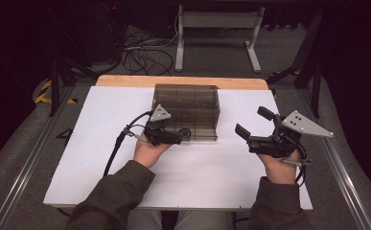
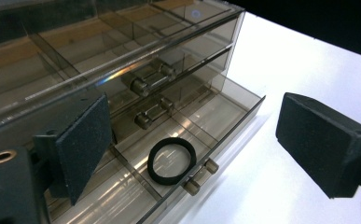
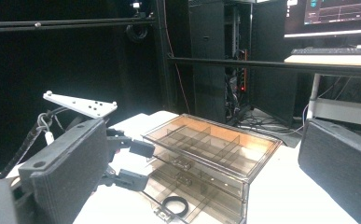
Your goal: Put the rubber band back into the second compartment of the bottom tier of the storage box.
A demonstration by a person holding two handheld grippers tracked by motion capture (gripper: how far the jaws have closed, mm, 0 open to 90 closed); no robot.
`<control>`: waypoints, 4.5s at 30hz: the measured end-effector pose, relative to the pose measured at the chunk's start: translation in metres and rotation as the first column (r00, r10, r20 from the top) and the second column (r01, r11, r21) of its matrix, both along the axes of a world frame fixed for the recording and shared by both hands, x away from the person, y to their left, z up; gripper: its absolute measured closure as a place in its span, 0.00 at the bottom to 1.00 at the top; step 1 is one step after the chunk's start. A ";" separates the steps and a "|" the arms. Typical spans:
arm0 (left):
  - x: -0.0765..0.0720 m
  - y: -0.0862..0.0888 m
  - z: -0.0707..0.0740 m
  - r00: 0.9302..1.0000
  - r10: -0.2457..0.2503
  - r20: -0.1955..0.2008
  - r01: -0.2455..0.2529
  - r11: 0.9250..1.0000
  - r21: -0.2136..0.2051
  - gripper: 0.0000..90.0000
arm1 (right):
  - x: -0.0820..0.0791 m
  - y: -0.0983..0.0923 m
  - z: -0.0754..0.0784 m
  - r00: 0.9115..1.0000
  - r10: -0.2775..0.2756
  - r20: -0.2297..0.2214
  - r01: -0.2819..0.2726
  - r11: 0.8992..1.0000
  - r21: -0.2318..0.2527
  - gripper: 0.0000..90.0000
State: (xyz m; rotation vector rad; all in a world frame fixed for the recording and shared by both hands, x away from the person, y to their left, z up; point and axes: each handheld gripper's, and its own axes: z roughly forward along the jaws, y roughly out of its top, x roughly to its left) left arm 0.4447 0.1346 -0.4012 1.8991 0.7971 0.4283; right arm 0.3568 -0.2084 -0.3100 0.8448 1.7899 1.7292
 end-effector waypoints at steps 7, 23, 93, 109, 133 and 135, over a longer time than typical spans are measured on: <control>-0.005 0.002 0.006 1.000 0.000 0.030 0.000 1.000 -0.018 0.11 | 0.000 0.001 0.000 1.000 0.000 -0.003 0.000 1.000 -0.002 0.03; -0.016 0.009 0.020 0.996 0.001 0.091 0.005 0.998 -0.070 0.08 | 0.000 0.001 0.000 1.000 -0.001 -0.004 0.001 1.000 -0.005 0.03; -0.082 0.101 0.072 0.964 0.048 0.261 0.014 0.973 -0.230 0.04 | 0.007 0.011 -0.008 1.000 -0.006 -0.022 0.005 0.999 -0.042 0.03; -0.100 0.117 0.072 0.957 0.051 0.286 0.027 0.965 -0.262 0.02 | 0.006 0.011 -0.008 1.000 -0.008 -0.022 0.008 0.999 -0.041 0.03; -0.106 0.130 0.069 0.952 0.059 0.301 0.022 0.965 -0.261 0.02 | 0.004 0.008 -0.008 1.000 -0.020 -0.008 0.019 0.999 -0.035 0.02; -0.106 0.130 0.069 0.952 0.061 0.301 0.021 0.965 -0.262 0.02 | 0.004 0.008 -0.008 1.000 -0.022 -0.007 0.022 0.999 -0.036 0.02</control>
